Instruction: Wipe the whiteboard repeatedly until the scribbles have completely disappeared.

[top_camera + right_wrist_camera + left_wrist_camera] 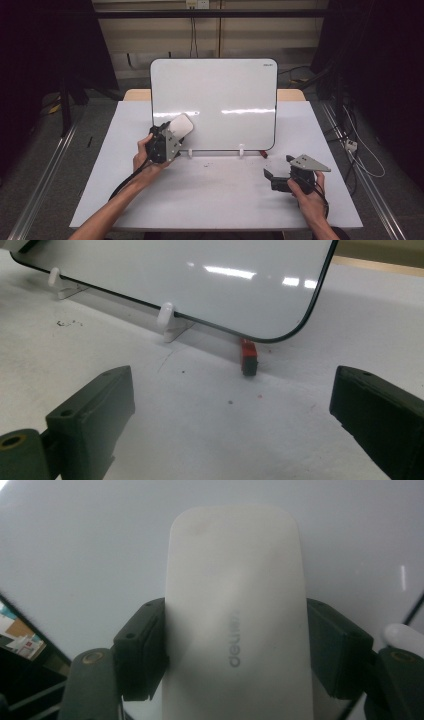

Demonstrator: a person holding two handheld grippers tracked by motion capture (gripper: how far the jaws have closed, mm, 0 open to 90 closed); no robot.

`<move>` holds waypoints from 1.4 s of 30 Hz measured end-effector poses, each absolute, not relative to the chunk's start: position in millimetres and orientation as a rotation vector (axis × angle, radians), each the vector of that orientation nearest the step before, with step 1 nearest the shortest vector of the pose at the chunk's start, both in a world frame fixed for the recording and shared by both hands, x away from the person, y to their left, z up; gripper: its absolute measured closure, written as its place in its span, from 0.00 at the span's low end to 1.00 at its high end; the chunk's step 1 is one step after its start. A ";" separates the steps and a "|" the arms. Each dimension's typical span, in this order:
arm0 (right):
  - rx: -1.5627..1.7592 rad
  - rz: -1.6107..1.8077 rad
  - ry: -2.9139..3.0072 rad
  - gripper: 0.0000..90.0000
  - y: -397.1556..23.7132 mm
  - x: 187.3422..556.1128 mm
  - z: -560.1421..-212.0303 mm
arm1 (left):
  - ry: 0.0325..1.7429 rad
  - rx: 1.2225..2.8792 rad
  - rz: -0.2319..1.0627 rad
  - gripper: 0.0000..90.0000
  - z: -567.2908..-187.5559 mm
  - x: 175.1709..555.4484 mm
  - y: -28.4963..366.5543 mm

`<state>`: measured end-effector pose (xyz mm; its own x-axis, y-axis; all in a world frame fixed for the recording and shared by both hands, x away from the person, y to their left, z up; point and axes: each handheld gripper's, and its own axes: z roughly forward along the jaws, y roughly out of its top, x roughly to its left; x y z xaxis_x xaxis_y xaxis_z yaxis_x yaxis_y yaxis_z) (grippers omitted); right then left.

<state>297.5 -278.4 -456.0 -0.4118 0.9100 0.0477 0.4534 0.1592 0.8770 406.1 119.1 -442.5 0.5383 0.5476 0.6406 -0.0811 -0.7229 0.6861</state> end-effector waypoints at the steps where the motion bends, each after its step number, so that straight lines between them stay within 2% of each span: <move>1: 1.289 1.193 1.940 0.05 -278.3 297.5 -456.0 | 0.373 2.102 1.177 0.35 -445.1 403.8 117.2; 2: 1.287 1.192 1.941 0.05 -278.3 297.5 -456.0 | 0.350 2.112 1.211 0.34 -447.5 400.6 115.1; 14: 1.296 1.196 1.939 0.05 -280.6 295.9 -455.8 | 0.299 2.148 1.204 0.34 -442.4 405.7 132.3; 24: 1.296 1.193 1.936 0.05 -279.4 296.9 -455.7 | 0.390 2.098 1.208 0.34 -433.8 414.9 133.6; 37: 1.284 1.193 1.941 0.05 -278.7 297.3 -455.8 | 0.497 2.043 1.239 0.34 -384.8 458.0 134.7; 42: 1.286 1.194 1.941 0.05 -279.2 296.9 -455.7 | 0.513 2.017 1.242 0.34 -387.7 455.7 135.1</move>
<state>296.9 -279.2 -455.7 -0.4149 0.9087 0.0471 0.4517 0.1608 0.8776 455.7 135.1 -387.7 0.4611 0.6457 0.6087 -0.0282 -0.6749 0.7373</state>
